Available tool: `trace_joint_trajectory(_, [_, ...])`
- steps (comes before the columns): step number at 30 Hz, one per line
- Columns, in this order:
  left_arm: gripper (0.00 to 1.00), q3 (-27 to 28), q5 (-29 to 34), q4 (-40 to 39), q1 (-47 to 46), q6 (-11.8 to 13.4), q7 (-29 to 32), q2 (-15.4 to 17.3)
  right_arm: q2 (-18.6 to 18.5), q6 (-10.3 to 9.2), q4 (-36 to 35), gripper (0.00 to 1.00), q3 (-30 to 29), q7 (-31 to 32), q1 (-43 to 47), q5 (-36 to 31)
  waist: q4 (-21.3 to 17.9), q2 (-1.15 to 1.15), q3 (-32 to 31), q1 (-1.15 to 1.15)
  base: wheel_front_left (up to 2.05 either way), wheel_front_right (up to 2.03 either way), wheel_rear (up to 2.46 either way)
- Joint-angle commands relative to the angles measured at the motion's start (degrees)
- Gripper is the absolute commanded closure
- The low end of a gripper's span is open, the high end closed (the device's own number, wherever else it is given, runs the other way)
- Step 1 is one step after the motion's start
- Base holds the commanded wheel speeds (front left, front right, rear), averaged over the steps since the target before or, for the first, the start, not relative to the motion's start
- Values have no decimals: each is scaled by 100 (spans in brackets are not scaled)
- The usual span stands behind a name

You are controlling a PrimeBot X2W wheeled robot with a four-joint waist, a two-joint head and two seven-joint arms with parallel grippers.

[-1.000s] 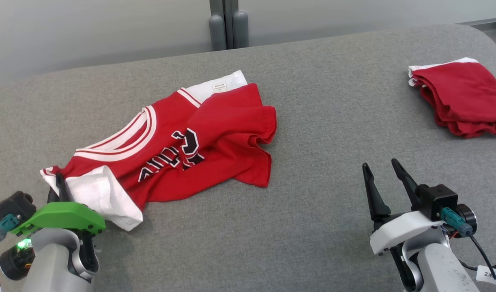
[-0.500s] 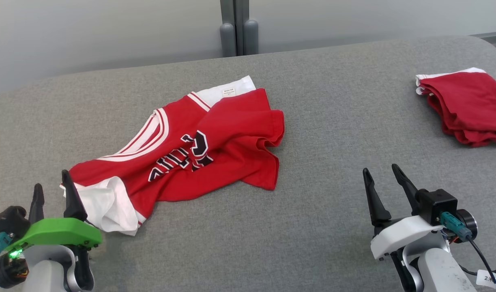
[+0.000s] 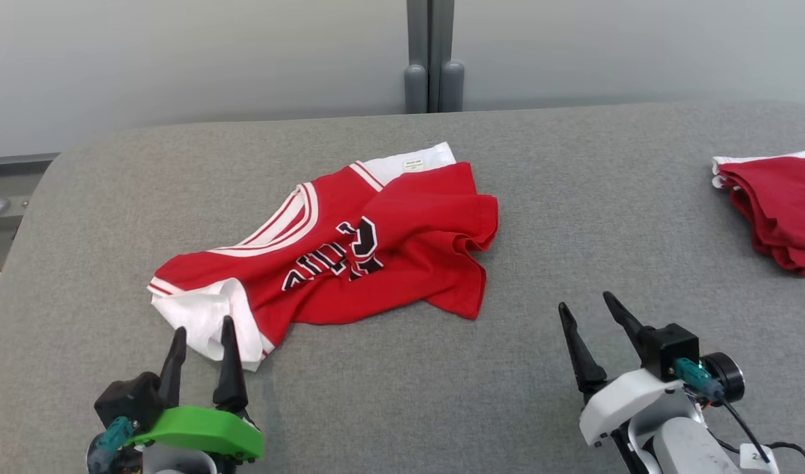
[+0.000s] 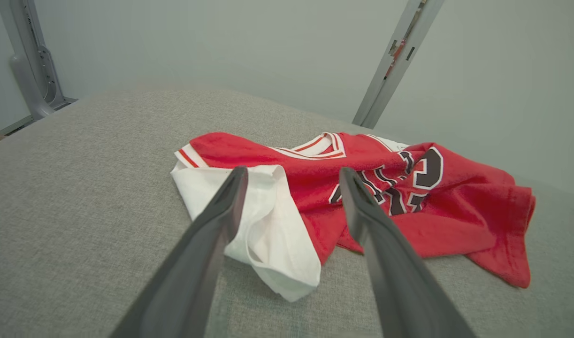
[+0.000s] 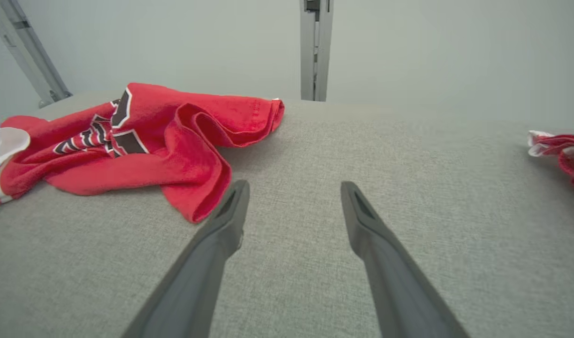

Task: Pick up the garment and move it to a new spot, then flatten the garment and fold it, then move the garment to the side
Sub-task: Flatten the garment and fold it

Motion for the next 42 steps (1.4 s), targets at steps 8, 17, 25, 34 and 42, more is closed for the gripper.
trace_joint_trajectory(8, [0,-588,143,-269,234,90,0,-18,-22,-9,1177,0,417,-27,-919,-438,871,0,131,0,0,0,0])
trace_joint_trajectory(17, [0,-933,-68,-459,136,252,0,-22,-22,-9,2657,0,247,-27,-1776,-698,1508,0,424,0,0,0,0])
trace_joint_trajectory(25, [0,-999,-86,-524,85,343,0,-23,-19,-9,3480,53,563,-3,-2094,-87,1449,0,523,0,0,0,0])
trace_joint_trajectory(34, [0,-1024,37,-541,-57,337,0,-22,-30,-8,3061,100,866,-13,-2309,329,774,0,512,0,0,0,0])
trace_joint_trajectory(42, [0,-1000,90,-567,-190,320,0,-21,-63,-9,2865,100,-90,-15,-2290,-298,240,0,501,0,0,0,0])
